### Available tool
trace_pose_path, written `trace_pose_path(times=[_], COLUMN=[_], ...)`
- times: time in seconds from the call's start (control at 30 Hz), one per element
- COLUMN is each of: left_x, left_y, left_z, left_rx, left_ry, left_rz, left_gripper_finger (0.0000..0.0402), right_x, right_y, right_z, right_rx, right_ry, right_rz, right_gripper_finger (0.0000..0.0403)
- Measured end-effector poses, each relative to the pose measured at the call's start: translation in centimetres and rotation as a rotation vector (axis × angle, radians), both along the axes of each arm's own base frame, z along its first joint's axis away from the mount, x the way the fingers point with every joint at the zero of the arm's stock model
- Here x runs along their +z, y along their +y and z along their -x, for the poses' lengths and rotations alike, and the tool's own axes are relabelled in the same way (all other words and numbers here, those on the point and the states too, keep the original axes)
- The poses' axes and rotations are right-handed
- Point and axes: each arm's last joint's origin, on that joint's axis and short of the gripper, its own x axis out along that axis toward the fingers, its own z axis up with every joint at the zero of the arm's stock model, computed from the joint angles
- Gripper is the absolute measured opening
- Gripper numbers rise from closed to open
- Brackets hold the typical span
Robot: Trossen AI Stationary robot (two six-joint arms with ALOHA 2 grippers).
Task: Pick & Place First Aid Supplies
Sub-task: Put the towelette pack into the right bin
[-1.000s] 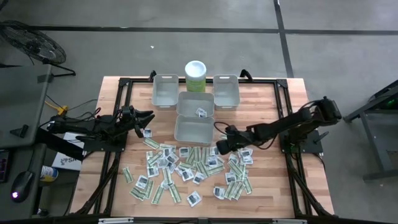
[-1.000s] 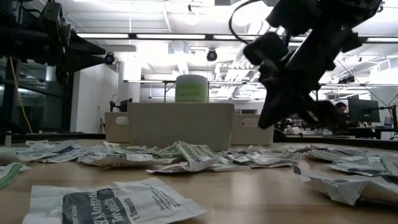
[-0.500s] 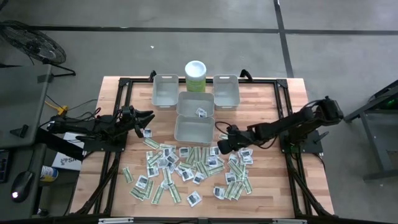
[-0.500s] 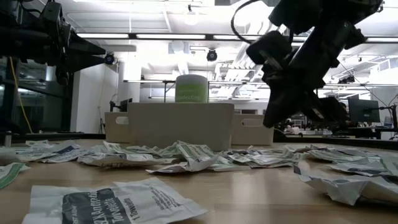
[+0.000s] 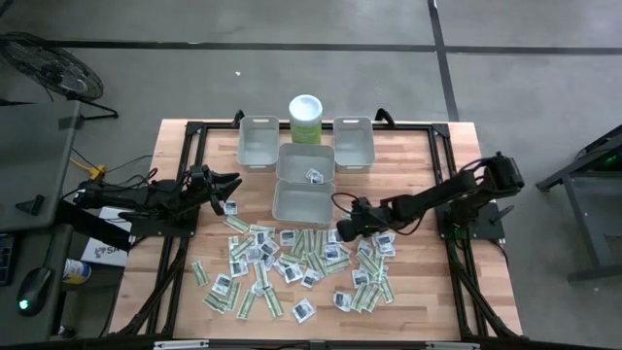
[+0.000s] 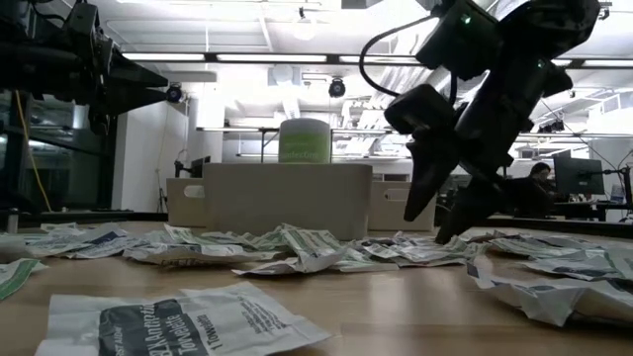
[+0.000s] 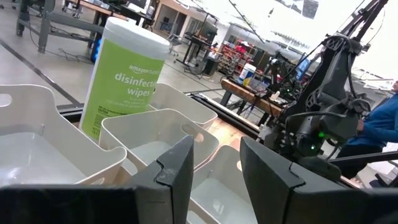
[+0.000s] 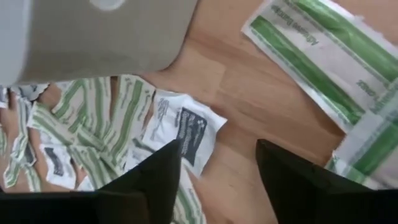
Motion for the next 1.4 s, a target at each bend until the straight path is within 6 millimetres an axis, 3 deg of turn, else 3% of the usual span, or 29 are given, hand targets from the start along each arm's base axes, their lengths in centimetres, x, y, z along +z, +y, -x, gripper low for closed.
trace_pose_path(times=[0.17, 0.37, 0.9, 1.17, 1.4], left_x=[0.0, 0.0, 0.0, 0.0, 0.0], left_y=[0.0, 0.0, 0.0, 0.0, 0.0], left_z=[0.0, 0.0, 0.0, 0.0, 0.0], left_rx=[0.000, 0.000, 0.000, 0.000, 0.000], left_ry=[0.000, 0.001, 0.001, 0.000, 0.000], left_rz=[0.000, 0.000, 0.000, 0.000, 0.000], left_gripper_finger=[0.0131, 0.0131, 0.0131, 0.0131, 0.0131], right_x=[-0.4, -0.8, -1.0, -0.8, 1.3], right_y=[-0.2, -0.1, -0.5, -0.4, -0.4], right_z=[-0.7, -0.8, -0.8, -0.7, -0.2], right_rx=[0.000, 0.026, 0.068, 0.099, 0.108], right_ry=[-0.035, -0.038, -0.025, -0.032, -0.074], right_rz=[-0.010, -0.009, 0.022, 0.021, 0.022], right_gripper_finger=[0.0208, 0.0182, 0.0010, 0.0001, 0.0001])
